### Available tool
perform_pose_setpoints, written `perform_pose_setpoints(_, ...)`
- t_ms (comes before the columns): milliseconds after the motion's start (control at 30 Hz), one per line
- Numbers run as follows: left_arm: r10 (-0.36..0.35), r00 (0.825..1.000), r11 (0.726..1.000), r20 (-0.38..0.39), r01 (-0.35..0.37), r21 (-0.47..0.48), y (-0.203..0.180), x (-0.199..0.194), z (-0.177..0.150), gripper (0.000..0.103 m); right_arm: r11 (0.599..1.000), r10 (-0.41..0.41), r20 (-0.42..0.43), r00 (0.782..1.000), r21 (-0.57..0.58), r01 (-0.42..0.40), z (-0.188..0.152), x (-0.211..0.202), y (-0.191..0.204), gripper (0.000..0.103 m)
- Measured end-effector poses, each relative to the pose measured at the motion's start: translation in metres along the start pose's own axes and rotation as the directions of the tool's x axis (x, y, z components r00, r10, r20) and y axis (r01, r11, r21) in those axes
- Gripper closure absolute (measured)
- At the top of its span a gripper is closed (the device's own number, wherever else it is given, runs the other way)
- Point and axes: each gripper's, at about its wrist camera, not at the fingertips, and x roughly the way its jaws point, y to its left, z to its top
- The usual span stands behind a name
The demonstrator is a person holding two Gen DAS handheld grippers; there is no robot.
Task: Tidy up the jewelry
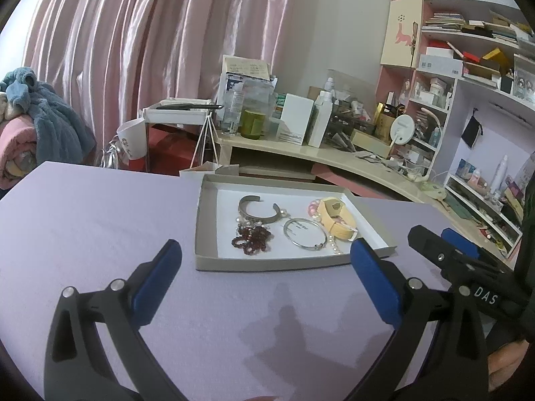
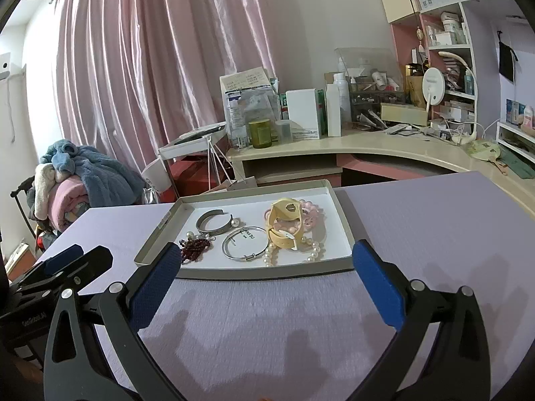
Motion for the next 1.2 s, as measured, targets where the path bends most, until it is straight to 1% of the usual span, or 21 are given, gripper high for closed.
perform_pose_setpoints(267, -0.029, 1.0, 1.0, -0.01, 0.029, 0.006, -0.004, 0.0008, 0.0, 0.002, 1.0, -0.001, 0.002, 1.0, 0.004, 0.001, 0.0001, -0.0016, -0.0012, 0.001)
perform_pose_setpoints(467, -0.022, 1.0, 1.0, -0.007, 0.022, 0.006, -0.0032, -0.0008, -0.0002, 0.002, 1.0, 0.01, 0.005, 1.0, 0.01, -0.01, 0.0013, -0.0028, -0.0022, 0.001)
perform_pose_setpoints(633, -0.021, 1.0, 1.0, -0.008, 0.021, 0.007, -0.003, -0.0004, 0.0003, 0.002, 0.999, 0.036, 0.001, 0.999, 0.037, -0.036, 0.0025, -0.0018, -0.0045, 0.001)
perform_pose_setpoints(1200, -0.001, 1.0, 1.0, -0.014, 0.001, 0.005, 0.0013, 0.0029, 0.0014, 0.002, 0.998, 0.042, -0.001, 0.999, 0.036, -0.042, 0.0012, 0.0003, -0.0014, 0.001)
